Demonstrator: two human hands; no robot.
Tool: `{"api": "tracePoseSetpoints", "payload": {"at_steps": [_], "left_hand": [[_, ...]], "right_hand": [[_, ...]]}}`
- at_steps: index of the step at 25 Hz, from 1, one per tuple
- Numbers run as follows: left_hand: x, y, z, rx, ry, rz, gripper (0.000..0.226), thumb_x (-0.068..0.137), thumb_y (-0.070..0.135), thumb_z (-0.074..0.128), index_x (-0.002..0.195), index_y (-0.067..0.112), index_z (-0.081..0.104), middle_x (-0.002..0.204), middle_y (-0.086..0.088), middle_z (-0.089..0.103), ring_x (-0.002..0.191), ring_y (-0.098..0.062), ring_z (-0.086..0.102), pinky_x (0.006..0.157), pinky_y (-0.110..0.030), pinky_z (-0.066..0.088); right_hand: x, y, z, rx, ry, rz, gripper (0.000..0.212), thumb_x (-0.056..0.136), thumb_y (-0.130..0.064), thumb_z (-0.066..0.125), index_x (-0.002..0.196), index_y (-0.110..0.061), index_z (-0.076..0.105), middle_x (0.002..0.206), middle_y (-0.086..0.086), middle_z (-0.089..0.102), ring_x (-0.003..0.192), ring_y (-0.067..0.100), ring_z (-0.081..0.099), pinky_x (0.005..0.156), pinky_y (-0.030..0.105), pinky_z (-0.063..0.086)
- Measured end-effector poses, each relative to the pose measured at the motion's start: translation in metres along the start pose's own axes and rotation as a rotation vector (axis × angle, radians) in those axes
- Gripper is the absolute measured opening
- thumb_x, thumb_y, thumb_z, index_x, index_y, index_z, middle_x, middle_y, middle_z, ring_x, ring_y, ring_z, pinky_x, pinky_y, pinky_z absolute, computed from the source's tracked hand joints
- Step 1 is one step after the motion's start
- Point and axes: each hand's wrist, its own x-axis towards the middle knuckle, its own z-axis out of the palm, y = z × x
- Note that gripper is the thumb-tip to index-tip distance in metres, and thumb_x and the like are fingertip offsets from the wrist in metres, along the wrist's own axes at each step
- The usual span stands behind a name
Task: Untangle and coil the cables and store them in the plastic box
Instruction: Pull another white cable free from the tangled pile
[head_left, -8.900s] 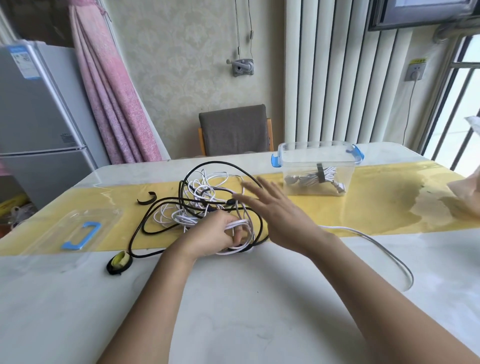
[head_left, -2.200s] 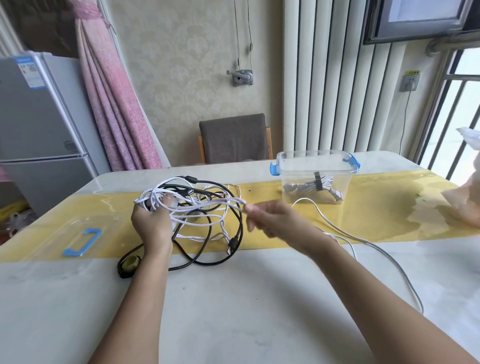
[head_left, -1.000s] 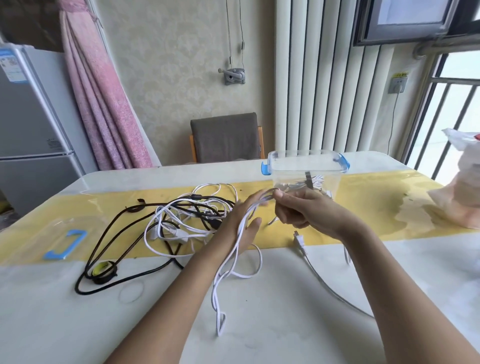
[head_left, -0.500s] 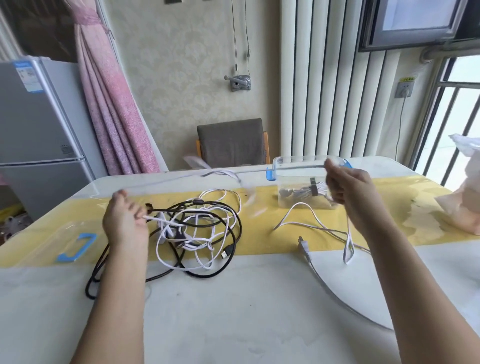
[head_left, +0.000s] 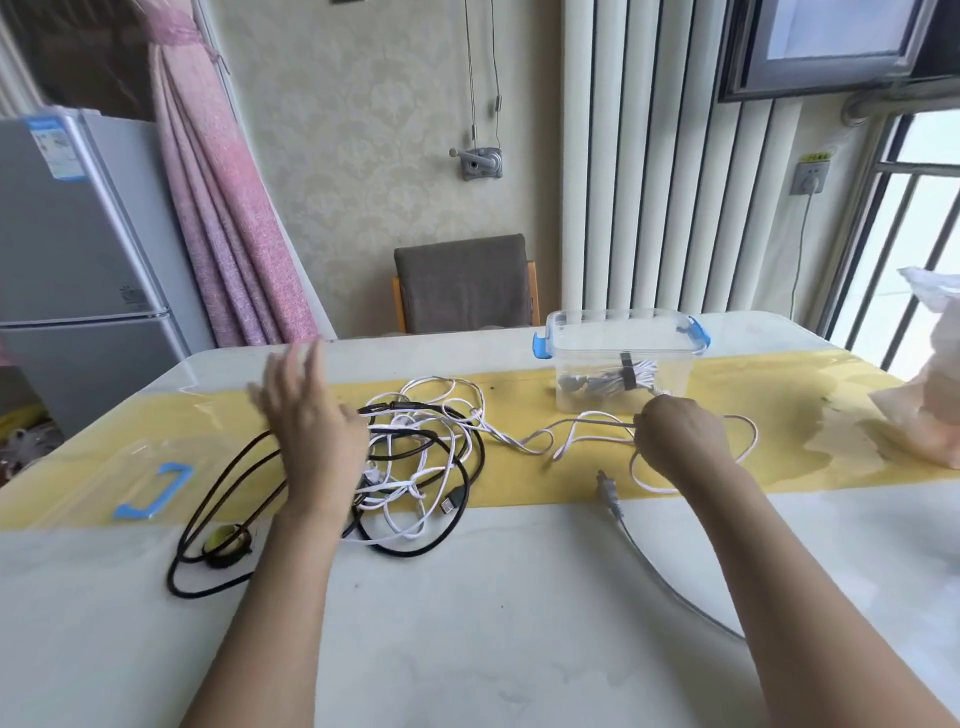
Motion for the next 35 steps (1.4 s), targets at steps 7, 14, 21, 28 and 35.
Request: {"api": "tracePoseSetpoints", "payload": {"at_steps": [7,14,21,28,35], "left_hand": [[-0.035,0.027,0.058,0.232,-0.67,0.301,0.042,0.093,0.01,0.042,0.135,0.015,0.045,0.138,-0.003,0.046,0.132,-0.023,0.037,0.115,-0.039,0.008],[-0.032,0.02,0.054,-0.052,-0.586,0.261,0.018,0.091,0.026,0.06,0.095,0.011,0.07,0.102,-0.004,0.056,0.098,-0.024,0.051,0.084,-0.035,0.04],[-0.036,0.034,0.035,-0.501,-0.738,-0.103,0.084,0.079,0.081,0.015,0.111,0.02,0.064,0.104,0.002,0.063,0.097,-0.012,0.055,0.086,-0.026,0.039],[-0.028,0.049,0.021,-0.429,-0.697,0.059,0.063,0.083,0.064,0.037,0.078,0.007,0.063,0.07,-0.001,0.064,0.068,-0.01,0.056,0.069,-0.026,0.043],[-0.032,0.073,0.007,-0.532,-0.619,0.019,0.044,0.076,0.062,0.051,0.087,0.019,0.05,0.052,0.01,0.055,0.052,-0.006,0.05,0.053,-0.017,0.035]], "right_hand": [[-0.006,-0.015,0.01,-0.259,-0.002,-0.191,0.039,0.086,-0.005,0.044,0.119,-0.018,0.061,0.12,0.008,0.053,0.117,0.031,0.04,0.096,0.037,0.032],[-0.016,-0.044,0.026,-0.012,0.054,-0.554,0.043,0.093,-0.021,0.05,0.136,-0.021,0.045,0.124,0.003,0.051,0.117,0.025,0.044,0.098,0.029,0.033],[-0.03,-0.059,0.037,-0.238,0.008,-0.524,0.025,0.096,-0.017,0.044,0.11,-0.019,0.064,0.104,0.004,0.053,0.103,0.026,0.044,0.076,0.033,0.026],[-0.036,-0.071,0.039,0.248,-0.158,-0.584,0.023,0.092,-0.01,0.045,0.108,-0.013,0.062,0.105,0.007,0.061,0.097,0.026,0.055,0.076,0.031,0.04],[-0.045,-0.082,0.016,0.856,0.027,-0.593,0.022,0.092,-0.023,0.059,0.076,-0.011,0.068,0.073,-0.001,0.052,0.062,0.007,0.047,0.057,0.014,0.034]]}}
